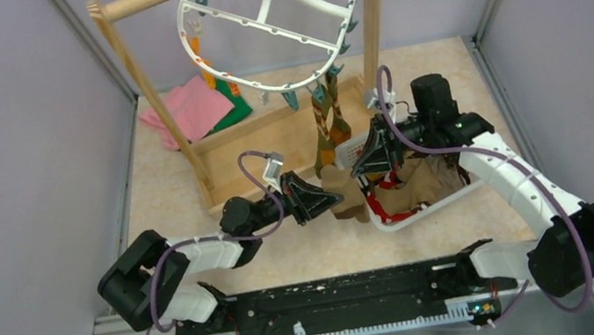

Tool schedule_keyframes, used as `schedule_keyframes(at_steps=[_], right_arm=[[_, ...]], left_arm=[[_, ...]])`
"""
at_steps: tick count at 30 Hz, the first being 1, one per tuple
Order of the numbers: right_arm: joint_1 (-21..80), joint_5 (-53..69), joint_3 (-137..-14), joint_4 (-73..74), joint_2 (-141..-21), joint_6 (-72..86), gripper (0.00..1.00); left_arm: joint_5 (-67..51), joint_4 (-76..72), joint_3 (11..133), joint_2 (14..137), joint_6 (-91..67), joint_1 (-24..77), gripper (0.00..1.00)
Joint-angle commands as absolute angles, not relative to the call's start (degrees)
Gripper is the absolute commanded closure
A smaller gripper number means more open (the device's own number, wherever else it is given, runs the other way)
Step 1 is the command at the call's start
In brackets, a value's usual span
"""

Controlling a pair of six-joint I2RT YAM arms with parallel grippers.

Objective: Clip the socks to the hanger
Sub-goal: Pick up the sock from the bin.

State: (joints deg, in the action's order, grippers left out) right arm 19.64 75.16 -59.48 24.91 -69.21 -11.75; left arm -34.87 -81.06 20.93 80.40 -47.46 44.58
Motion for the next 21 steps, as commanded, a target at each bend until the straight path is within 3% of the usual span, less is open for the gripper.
schedule_keyframes(at_steps=[1, 5, 8, 13, 21], right_arm=[[20.3, 73.1, -60.8, 27.2, -68.8, -17.0, 0.87], [20.3, 67.1, -65.4, 38.4, -68.3, -31.4, 0.37], [20.4, 64.8, -67.2, 44.9, -66.7, -44.8, 0.25], [23.0, 69.4, -67.2, 59.6, -66.6, -81.0, 0.16], [35.3, 64.2, -68.6, 52.8, -72.8, -80.8, 0.21]], left_arm=[[-29.0, -79.9, 16.8, 74.6, -51.9, 43.5, 1.00], [-21.3, -68.9, 11.8, 61.9, -60.8, 40.7, 1.00], [-15.3, -54.4, 9.9, 51.9, -69.3, 37.9, 1.00], [-12.5, -36.3, 11.8, 42.7, -81.9, 34.0, 1.00], [-22.4, -49.3, 10.4, 53.3, -98.6, 32.3, 1.00]])
